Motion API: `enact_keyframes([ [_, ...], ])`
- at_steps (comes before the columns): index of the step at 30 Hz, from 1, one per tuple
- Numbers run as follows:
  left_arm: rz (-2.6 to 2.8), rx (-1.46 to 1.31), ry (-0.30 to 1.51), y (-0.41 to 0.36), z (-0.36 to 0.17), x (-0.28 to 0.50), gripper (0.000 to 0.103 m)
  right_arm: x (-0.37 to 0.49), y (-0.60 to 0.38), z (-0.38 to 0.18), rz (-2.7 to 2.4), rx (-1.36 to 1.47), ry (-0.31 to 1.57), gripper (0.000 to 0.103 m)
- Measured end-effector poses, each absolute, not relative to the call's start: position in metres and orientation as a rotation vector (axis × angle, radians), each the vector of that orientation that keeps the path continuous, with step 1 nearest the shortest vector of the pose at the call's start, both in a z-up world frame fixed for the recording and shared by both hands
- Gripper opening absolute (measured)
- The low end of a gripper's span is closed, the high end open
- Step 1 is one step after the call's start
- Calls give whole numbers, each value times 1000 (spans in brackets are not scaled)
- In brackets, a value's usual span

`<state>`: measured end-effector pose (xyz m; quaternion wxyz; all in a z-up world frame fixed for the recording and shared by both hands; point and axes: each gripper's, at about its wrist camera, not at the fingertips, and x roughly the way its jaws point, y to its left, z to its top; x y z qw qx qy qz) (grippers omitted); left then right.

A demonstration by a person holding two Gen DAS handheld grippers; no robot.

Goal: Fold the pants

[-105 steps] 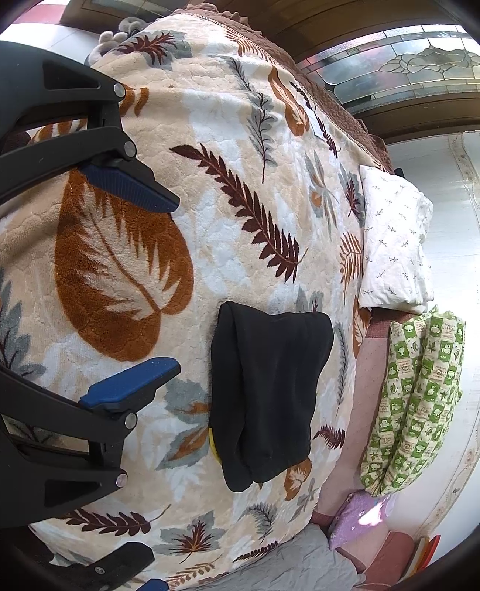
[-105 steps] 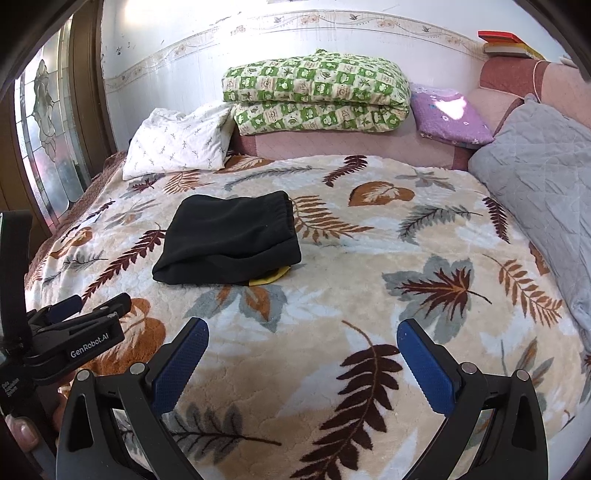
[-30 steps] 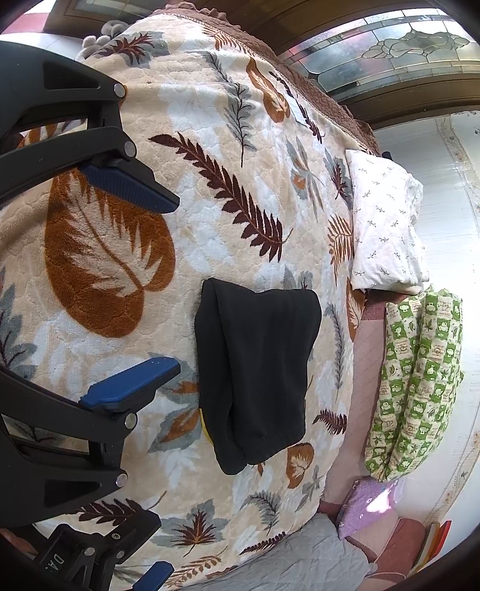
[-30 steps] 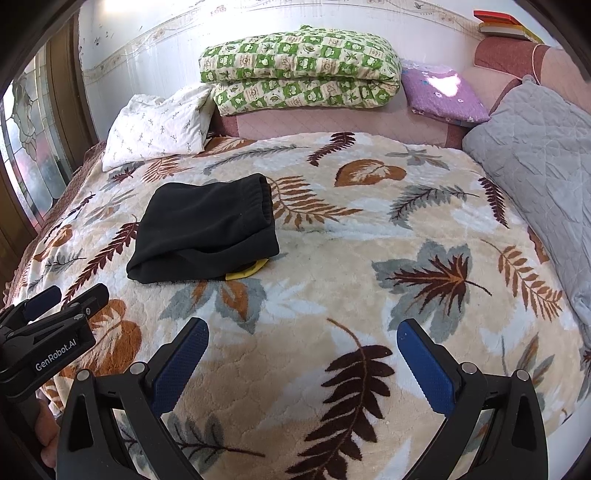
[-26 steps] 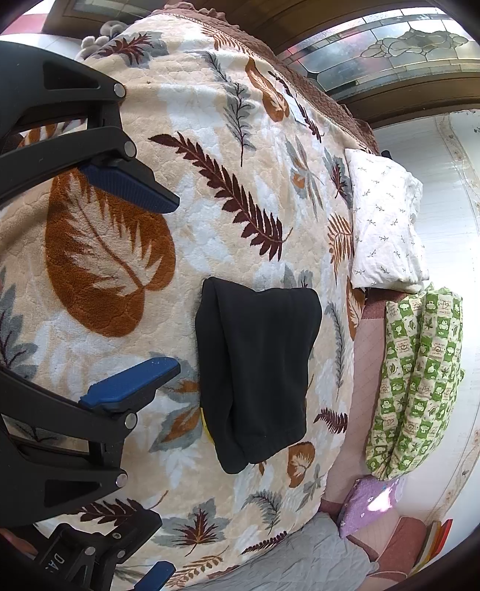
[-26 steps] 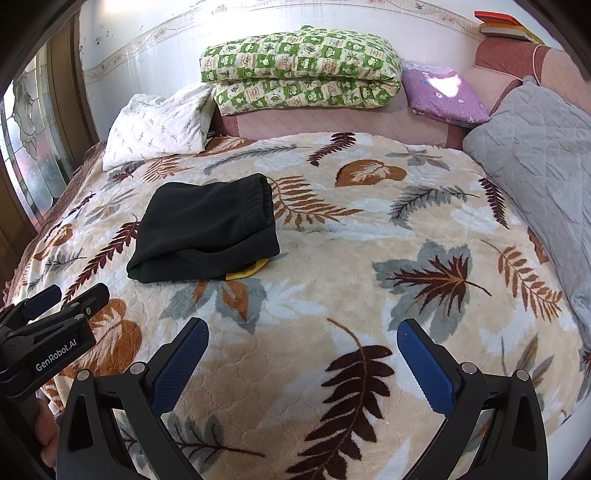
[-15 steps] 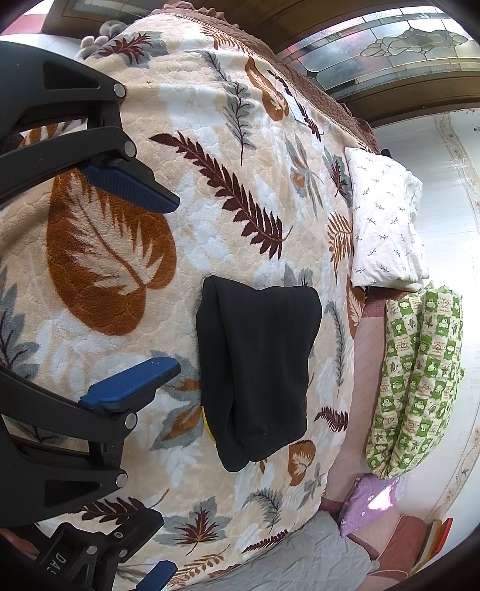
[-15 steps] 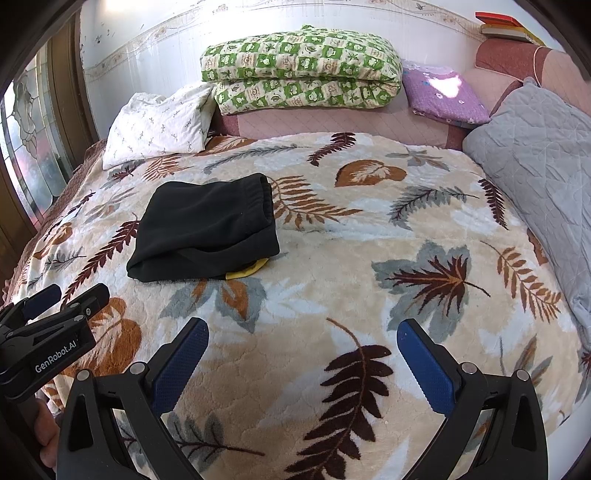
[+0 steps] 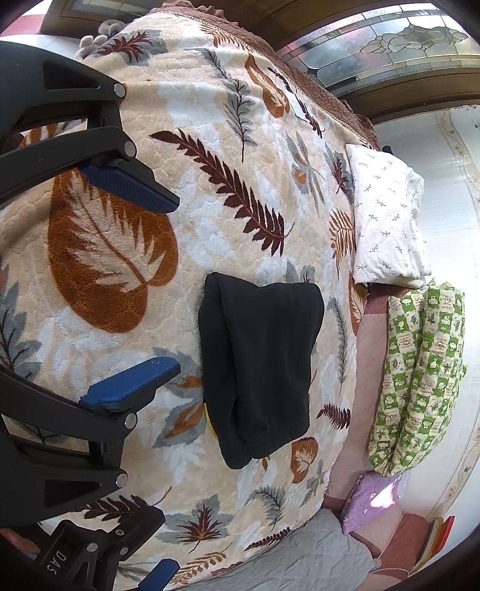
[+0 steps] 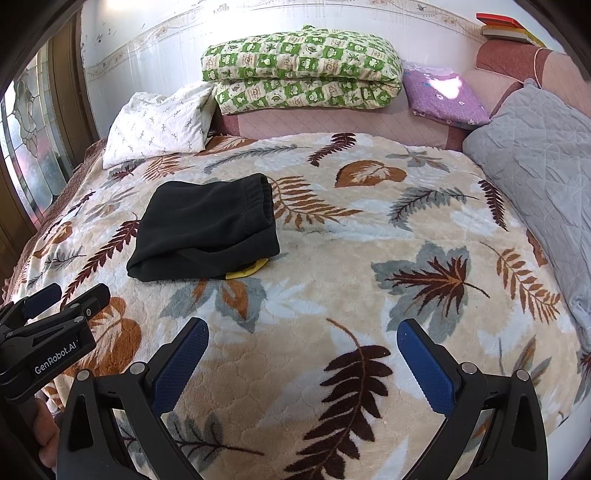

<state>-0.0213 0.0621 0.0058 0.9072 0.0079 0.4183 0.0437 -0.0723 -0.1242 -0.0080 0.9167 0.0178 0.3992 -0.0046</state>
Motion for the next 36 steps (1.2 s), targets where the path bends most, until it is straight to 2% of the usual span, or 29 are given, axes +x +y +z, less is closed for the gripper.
enact_keyframes([
  [36,40,17,888,71,5,-8,81,-71,-129,-10,0,28,834,103],
])
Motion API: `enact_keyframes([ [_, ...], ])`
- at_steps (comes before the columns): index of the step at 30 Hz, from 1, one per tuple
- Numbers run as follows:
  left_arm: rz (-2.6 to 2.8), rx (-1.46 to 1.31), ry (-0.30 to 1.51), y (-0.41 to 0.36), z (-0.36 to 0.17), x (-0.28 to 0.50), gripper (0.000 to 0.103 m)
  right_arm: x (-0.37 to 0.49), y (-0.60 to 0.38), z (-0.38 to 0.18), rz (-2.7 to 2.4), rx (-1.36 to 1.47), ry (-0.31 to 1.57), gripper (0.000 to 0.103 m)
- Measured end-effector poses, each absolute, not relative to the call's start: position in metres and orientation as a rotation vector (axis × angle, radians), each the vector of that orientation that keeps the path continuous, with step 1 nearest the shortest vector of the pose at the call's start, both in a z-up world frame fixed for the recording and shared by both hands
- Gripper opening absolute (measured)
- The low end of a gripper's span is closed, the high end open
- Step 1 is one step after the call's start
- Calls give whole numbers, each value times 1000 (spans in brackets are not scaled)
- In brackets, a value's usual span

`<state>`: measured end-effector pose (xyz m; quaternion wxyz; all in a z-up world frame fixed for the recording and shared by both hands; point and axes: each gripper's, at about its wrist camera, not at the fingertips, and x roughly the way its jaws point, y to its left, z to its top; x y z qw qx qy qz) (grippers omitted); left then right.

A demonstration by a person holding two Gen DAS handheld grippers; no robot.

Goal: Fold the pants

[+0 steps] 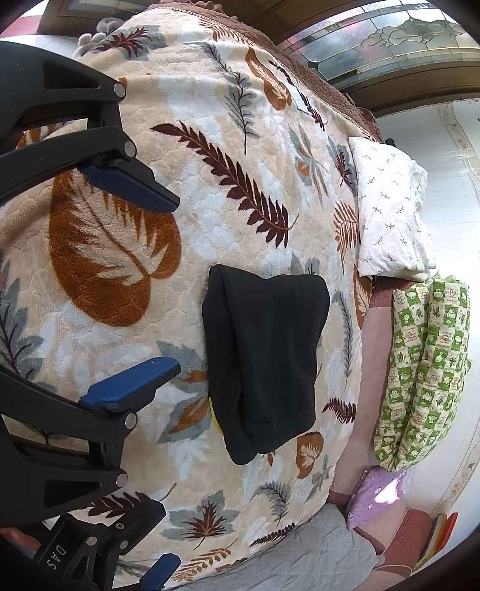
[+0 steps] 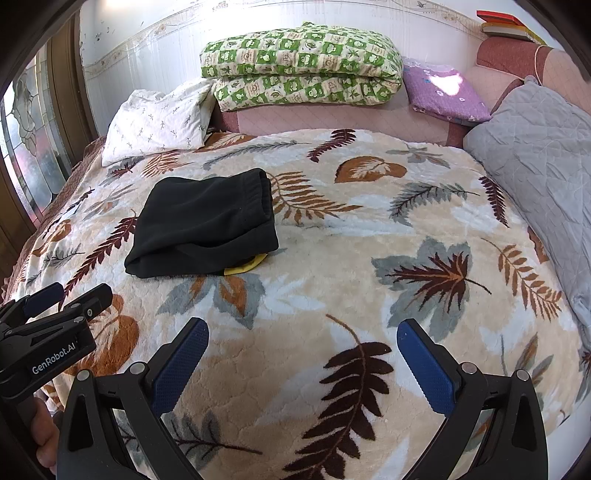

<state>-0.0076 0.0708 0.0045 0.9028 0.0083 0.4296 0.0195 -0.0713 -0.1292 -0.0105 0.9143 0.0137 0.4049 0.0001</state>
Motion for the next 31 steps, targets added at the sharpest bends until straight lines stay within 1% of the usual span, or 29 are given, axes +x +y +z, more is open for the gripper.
enact_keyframes([
  [12,19,0,898,74,1,-6,81,-71,-130,-13,0,24,839,103],
  [16,31,15,844,74,4,-9,81,-70,-130,-16,-13,11,845,103],
  [20,16,16,826,74,8,-9,81,-68,-131,-17,-13,12,852,103],
  [31,17,20,875,73,2,-3,81,-67,-132,-17,-13,19,857,103],
])
